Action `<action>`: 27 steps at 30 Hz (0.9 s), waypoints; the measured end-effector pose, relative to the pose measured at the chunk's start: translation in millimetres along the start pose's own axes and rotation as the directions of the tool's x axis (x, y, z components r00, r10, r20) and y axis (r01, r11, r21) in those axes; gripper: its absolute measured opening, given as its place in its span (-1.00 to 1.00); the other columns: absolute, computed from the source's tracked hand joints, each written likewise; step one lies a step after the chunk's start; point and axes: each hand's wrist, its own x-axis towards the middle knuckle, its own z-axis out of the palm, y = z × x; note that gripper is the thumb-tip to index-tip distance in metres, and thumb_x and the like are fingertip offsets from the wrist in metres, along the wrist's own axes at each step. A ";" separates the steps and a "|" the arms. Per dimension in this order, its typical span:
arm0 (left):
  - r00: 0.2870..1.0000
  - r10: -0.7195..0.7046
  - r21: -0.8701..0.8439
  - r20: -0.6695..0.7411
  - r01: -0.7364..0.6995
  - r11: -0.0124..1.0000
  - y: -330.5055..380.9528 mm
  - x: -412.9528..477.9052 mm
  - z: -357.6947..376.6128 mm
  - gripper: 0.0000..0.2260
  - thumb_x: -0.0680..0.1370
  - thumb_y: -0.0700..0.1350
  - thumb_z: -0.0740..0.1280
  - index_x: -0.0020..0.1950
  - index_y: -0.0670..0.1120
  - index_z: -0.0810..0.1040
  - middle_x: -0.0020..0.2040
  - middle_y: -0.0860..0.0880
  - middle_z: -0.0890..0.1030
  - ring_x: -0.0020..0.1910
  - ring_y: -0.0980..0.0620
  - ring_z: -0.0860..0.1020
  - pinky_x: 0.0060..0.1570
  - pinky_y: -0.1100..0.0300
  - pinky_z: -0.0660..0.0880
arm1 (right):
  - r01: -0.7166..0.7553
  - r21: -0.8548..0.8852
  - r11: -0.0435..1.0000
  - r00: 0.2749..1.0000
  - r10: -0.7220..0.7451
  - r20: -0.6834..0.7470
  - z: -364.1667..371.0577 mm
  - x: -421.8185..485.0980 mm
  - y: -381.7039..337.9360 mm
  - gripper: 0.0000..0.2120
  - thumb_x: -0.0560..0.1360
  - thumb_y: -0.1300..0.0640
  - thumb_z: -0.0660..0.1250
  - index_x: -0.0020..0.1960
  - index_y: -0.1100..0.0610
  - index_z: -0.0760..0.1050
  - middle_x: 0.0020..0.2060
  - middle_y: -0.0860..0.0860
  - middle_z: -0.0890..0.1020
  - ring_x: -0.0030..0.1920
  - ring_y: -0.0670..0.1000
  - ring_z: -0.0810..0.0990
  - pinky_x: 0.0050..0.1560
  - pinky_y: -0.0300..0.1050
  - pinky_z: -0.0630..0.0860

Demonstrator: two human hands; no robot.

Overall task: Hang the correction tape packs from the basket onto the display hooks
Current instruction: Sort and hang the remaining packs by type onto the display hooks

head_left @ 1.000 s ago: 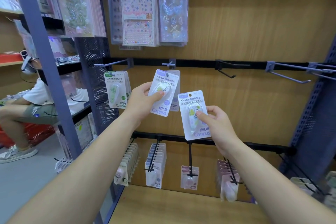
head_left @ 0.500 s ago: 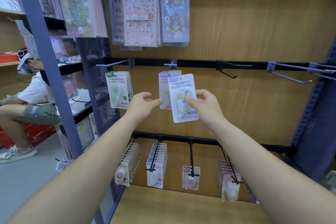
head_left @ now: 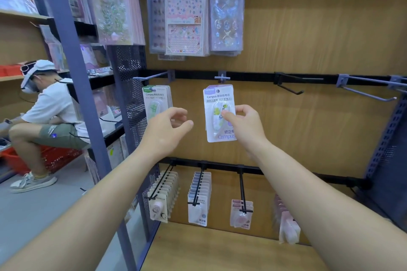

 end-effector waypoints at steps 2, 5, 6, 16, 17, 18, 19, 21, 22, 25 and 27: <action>1.000 0.011 0.007 -0.002 -0.011 1.000 -0.3 -2.1 0.3 -0.75 0.59 0.01 0.42 0.26 0.04 0.60 0.08 0.16 0.65 0.03 0.27 0.58 -0.11 0.46 0.38 | 0.003 -0.002 1.000 1.000 -0.003 -0.015 1.9 -0.7 -0.8 -0.86 0.60 0.05 0.41 0.09 0.07 0.51 0.01 -0.06 0.71 -0.08 -0.05 0.73 -0.23 -0.16 0.62; 1.000 0.026 0.025 -0.007 -0.026 0.999 -0.9 -3.4 0.8 -0.75 0.59 0.01 0.41 0.26 0.05 0.60 0.08 0.17 0.64 -0.02 0.33 0.56 -0.14 0.49 0.36 | 0.020 0.014 1.000 0.999 -0.019 -0.048 6.5 -2.2 -2.7 -0.85 0.59 0.03 0.41 0.08 0.06 0.52 0.01 -0.08 0.71 -0.07 -0.06 0.72 -0.22 -0.17 0.60; 1.000 0.028 0.026 -0.007 -0.027 0.999 -0.9 -3.9 0.7 -0.75 0.60 0.01 0.41 0.27 0.05 0.60 0.09 0.16 0.64 -0.03 0.33 0.55 -0.14 0.49 0.36 | 0.024 0.023 0.999 0.998 -0.023 -0.060 8.0 -2.9 -3.5 -0.85 0.59 0.03 0.41 0.08 0.07 0.52 0.00 -0.08 0.71 -0.07 -0.06 0.72 -0.22 -0.17 0.60; 0.995 0.068 -0.012 0.068 -0.068 0.998 -0.2 -7.7 12.0 -0.70 0.59 -0.01 0.41 0.32 0.16 0.56 0.09 0.16 0.62 0.02 0.21 0.60 -0.08 0.30 0.47 | -0.036 -0.014 0.999 0.996 0.035 -0.086 11.8 12.3 3.4 -0.82 0.58 -0.01 0.42 0.08 0.05 0.49 0.03 -0.04 0.70 -0.04 0.00 0.73 -0.09 -0.04 0.68; 0.995 0.070 -0.006 0.070 -0.069 0.998 0.1 -8.4 13.2 -0.70 0.59 -0.01 0.41 0.33 0.14 0.56 0.10 0.15 0.62 0.02 0.21 0.61 -0.06 0.30 0.47 | -0.053 -0.063 0.997 0.995 0.047 -0.087 12.8 18.2 3.8 -0.82 0.58 -0.01 0.42 0.06 0.04 0.48 0.04 -0.03 0.69 -0.03 0.01 0.72 -0.04 0.03 0.69; 0.995 0.069 -0.002 0.069 -0.069 0.998 0.3 -9.3 13.7 -0.70 0.60 -0.01 0.41 0.33 0.12 0.56 0.10 0.14 0.62 0.02 0.21 0.61 -0.05 0.31 0.48 | -0.065 -0.125 0.990 0.995 0.054 -0.087 14.0 23.4 4.0 -0.82 0.58 -0.02 0.42 0.04 0.04 0.47 0.04 -0.02 0.68 -0.04 0.02 0.71 -0.02 0.06 0.69; 0.995 0.066 0.002 0.069 -0.066 0.998 0.1 -10.2 14.0 -0.70 0.60 -0.01 0.41 0.34 0.11 0.56 0.11 0.14 0.62 0.02 0.21 0.61 -0.04 0.30 0.48 | -0.071 -0.190 0.979 0.995 0.055 -0.087 15.1 27.5 4.6 -0.82 0.59 -0.02 0.41 0.05 0.05 0.47 0.04 -0.02 0.68 -0.06 0.01 0.69 -0.06 0.04 0.69; 0.996 0.053 0.017 0.075 -0.054 0.998 -0.5 -13.4 14.5 -0.69 0.60 -0.01 0.41 0.34 0.07 0.56 0.11 0.14 0.62 0.02 0.20 0.61 0.00 0.25 0.50 | -0.083 -0.302 0.950 0.995 0.061 -0.080 15.7 30.0 7.8 -0.77 0.60 -0.05 0.37 0.11 0.10 0.49 0.06 0.02 0.67 -0.12 -0.04 0.64 -0.22 -0.11 0.60; 0.996 0.043 0.030 0.084 -0.046 0.999 -1.7 -15.9 15.2 -0.69 0.60 0.00 0.41 0.34 0.07 0.56 0.12 0.14 0.62 0.02 0.20 0.61 0.03 0.22 0.52 | -0.091 -0.359 0.929 0.995 0.070 -0.072 14.7 28.8 10.7 -0.72 0.61 -0.07 0.36 0.14 0.13 0.50 0.08 0.04 0.66 -0.12 -0.03 0.62 -0.29 -0.16 0.51; 0.993 0.005 0.065 0.119 -0.013 0.998 -6.5 -28.4 19.5 -0.67 0.59 0.01 0.41 0.35 0.05 0.55 0.13 0.12 0.62 0.03 0.17 0.62 0.11 0.15 0.54 | -0.110 -0.543 0.833 0.993 0.110 -0.033 6.0 13.5 24.2 -0.65 0.60 -0.10 0.36 0.21 0.15 0.45 0.10 0.06 0.60 -0.09 0.04 0.56 -0.32 -0.15 0.37; 0.988 -0.021 0.096 0.152 0.006 0.995 -10.0 -42.2 24.3 -0.66 0.59 0.02 0.41 0.36 0.04 0.54 0.14 0.11 0.61 0.05 0.14 0.61 0.11 0.16 0.54 | -0.097 -0.665 0.741 0.992 0.125 -0.006 -3.8 -4.4 34.8 -0.60 0.59 -0.13 0.36 0.26 0.12 0.41 0.10 0.04 0.59 -0.06 0.07 0.56 -0.22 -0.09 0.42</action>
